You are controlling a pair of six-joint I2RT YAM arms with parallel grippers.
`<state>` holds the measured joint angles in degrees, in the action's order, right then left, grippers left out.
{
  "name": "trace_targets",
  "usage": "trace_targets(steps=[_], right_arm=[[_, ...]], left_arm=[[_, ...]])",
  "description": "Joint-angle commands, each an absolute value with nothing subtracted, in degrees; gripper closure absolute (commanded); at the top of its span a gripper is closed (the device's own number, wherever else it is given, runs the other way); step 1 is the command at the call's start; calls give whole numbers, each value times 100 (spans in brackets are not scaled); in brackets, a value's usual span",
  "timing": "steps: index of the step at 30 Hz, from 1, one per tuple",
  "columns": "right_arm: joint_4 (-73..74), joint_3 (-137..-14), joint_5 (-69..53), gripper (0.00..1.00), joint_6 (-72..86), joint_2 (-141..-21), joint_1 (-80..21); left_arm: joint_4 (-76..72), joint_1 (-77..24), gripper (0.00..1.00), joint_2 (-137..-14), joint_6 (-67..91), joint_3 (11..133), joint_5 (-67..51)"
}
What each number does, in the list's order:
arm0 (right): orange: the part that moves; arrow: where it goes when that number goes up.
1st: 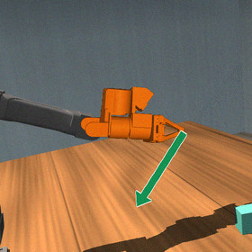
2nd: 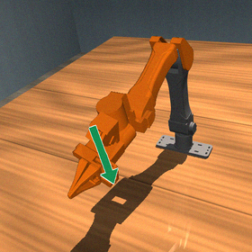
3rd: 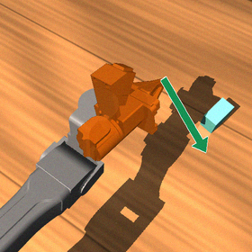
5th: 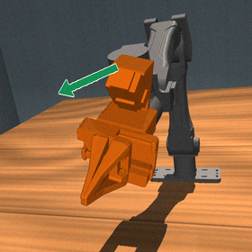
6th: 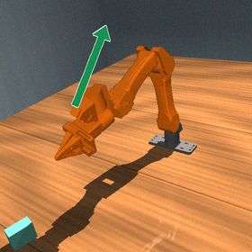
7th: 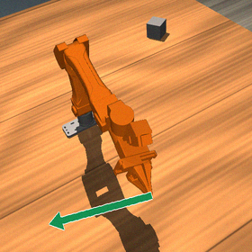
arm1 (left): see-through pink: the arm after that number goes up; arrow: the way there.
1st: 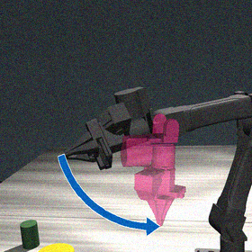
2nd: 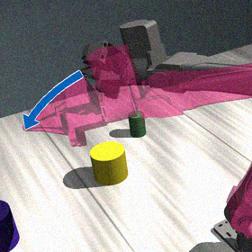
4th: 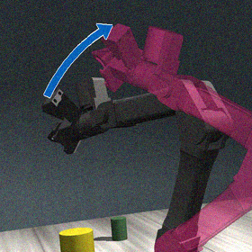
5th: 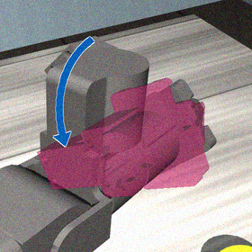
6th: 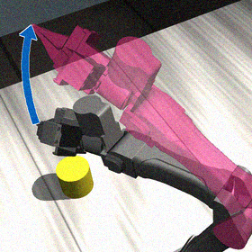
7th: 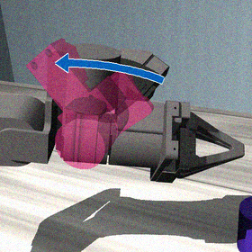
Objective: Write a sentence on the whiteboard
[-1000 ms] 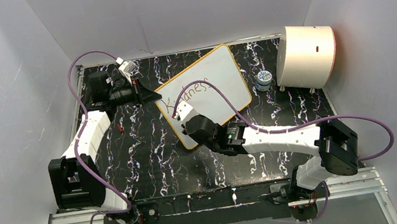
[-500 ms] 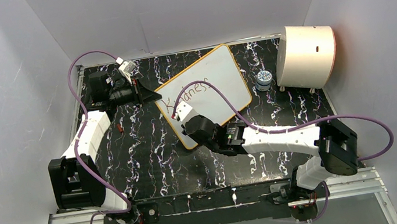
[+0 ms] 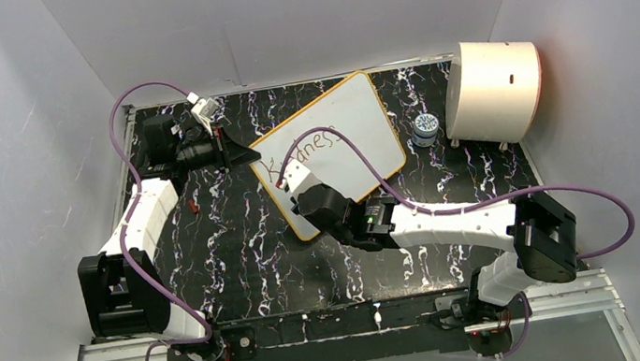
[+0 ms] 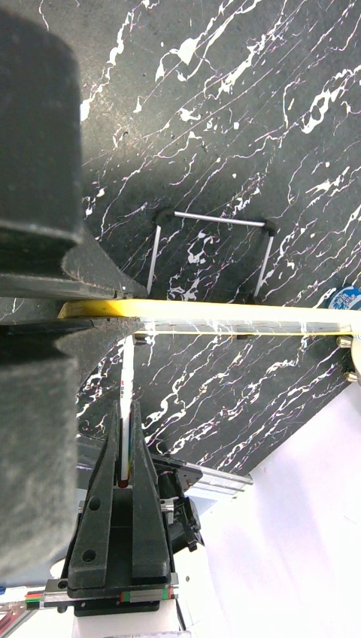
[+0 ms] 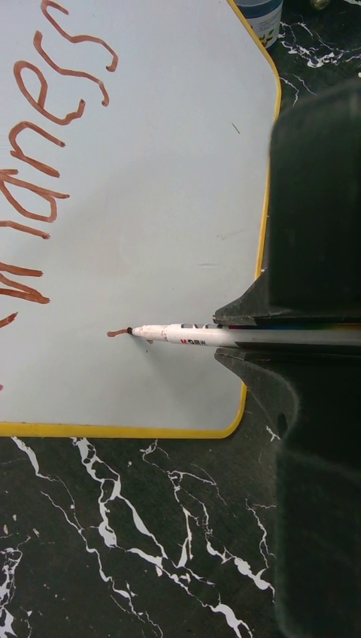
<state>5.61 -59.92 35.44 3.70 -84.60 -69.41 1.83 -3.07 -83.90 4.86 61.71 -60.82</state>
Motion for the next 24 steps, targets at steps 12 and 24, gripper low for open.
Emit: trace_targets(steps=[12, 24], right_arm=[[274, -6356, 3812, 100, 250, -8421, -6835], [539, -6241, 3729, 100, 451, -8369, -6794]], left_arm=[[898, -536, 100, -8569, 26, 5978, -5884], [897, -536, 100, -8565, 26, 5977, -5884]])
